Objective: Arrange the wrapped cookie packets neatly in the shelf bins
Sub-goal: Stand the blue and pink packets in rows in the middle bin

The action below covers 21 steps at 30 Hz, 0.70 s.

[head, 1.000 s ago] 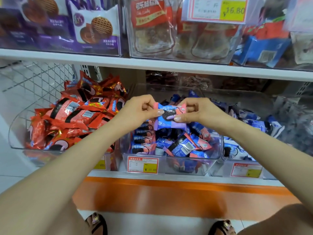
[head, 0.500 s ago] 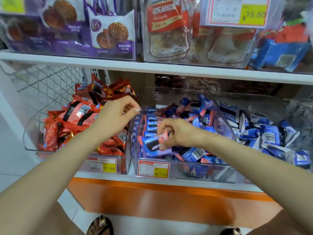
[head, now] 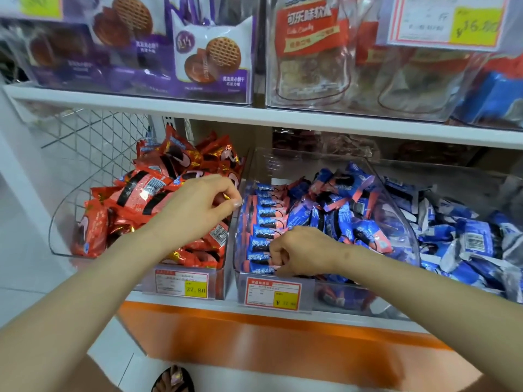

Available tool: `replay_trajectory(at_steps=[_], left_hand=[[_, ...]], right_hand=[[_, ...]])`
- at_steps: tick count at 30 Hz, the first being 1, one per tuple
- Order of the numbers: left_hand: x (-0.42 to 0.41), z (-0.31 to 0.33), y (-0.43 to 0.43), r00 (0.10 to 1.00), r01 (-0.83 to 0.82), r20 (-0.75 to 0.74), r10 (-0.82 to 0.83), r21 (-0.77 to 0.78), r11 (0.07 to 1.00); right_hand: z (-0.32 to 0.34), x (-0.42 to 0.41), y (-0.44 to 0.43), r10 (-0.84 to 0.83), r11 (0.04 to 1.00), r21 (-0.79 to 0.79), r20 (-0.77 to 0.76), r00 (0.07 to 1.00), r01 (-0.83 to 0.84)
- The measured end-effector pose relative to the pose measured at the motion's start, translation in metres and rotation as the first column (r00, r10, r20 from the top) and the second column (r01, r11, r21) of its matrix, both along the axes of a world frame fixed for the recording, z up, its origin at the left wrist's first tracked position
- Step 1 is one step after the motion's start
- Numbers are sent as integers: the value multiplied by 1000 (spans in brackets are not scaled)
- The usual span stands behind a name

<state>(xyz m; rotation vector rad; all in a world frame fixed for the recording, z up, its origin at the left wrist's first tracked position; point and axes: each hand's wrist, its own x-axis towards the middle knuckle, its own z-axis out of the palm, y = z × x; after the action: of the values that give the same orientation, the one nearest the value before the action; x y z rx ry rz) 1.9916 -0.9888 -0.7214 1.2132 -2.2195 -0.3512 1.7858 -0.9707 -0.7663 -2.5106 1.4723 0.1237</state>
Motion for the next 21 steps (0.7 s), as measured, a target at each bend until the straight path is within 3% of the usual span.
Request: replay_trajectory(at_steps=[8,12,21], left_hand=[[1,-2,0,1000,10,0,-10,1,1000],[1,-7,-2,997,9,81,-9,3,1000],[-3,-4,1,997,0,76,-4,43,999]], right_hand=[[-8,7,-6,88,991,-98,-75,993,-95],[-10,7,-12,48,994,-98,-74,996,-56],[-9,7,-12,-19,998,-57,-81,997,14]])
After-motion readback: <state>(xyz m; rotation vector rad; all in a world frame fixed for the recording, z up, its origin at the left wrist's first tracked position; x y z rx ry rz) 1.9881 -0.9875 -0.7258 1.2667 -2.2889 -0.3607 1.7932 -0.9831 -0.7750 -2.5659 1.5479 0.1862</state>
